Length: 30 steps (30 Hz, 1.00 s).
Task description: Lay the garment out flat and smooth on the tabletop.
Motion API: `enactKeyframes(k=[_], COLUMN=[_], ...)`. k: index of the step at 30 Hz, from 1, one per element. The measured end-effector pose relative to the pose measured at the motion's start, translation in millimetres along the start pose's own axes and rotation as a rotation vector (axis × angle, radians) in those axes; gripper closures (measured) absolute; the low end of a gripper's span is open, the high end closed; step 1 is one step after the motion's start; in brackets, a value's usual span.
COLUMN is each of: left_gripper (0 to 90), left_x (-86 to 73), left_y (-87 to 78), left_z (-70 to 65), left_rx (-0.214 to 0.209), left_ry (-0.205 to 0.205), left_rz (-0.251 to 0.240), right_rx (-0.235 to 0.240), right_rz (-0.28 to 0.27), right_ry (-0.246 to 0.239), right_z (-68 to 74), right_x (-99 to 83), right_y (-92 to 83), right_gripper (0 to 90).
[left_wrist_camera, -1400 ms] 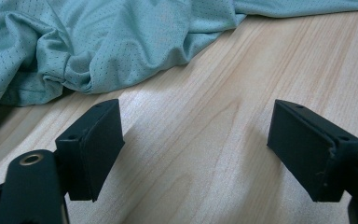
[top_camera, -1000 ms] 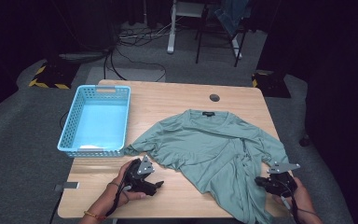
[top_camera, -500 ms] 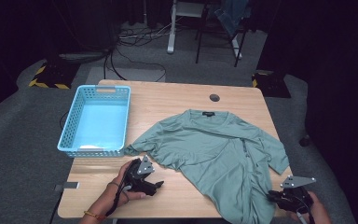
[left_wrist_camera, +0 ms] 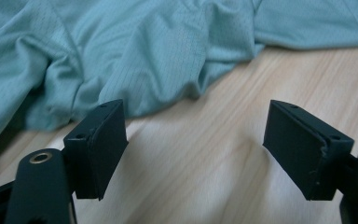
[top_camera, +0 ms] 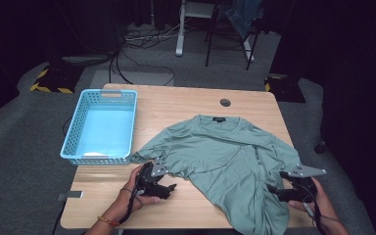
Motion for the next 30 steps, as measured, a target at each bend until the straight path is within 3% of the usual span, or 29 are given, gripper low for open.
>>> enactKeyframes(k=[2,5,8,10,13,16,21,24,30], left_gripper=[20.5,21.1,20.6,21.3,19.1,18.9,18.9,18.9,18.9], left_x=[6.1,18.8,29.8,33.9,41.0,47.0,55.2,60.2,68.7], left_y=[5.3,16.8,27.2,34.6,40.8,45.3,51.4,54.6,60.5], left_z=[-1.4,-4.7,-4.6,-1.7,6.6,16.5,37.2,48.1,63.7], left_rx=[-0.009,-0.012,-0.001,0.022,0.019,0.020,0.039,0.058,0.093], left_ry=[-0.006,0.004,0.013,0.040,0.029,0.026,0.000,-0.025,-0.059], left_rz=[-0.007,-0.021,-0.006,0.024,0.027,0.026,0.006,0.001,-0.010], right_rx=[0.007,0.024,0.024,0.018,0.015,0.031,0.031,0.026,0.009], right_rz=[0.006,-0.022,0.016,0.054,0.069,0.088,0.018,0.007,0.044], right_ry=[-0.020,0.000,0.003,0.017,0.048,0.025,0.018,0.022,0.043], right_z=[-4.5,-11.2,-15.1,-18.4,-28.7,-35.1,-47.0,-56.3,-72.5], right_x=[8.5,22.5,27.0,27.3,34.1,40.0,49.2,57.8,74.7], right_y=[11.6,32.2,53.8,67.3,75.9,83.5,100.4,110.3,126.8], right_gripper=[22.3,22.1,21.4,18.3,16.1,9.8,4.8,4.8,2.7])
Point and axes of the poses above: each handheld gripper's, and its own axes: y roughly forward along the jaws, x roughly out of its top, z roughly to its left, the point moved 5 cm from there along y, roughly forward along the jaws, and after that the axes turned 8 degrees about -y, right-handed, at the moved point
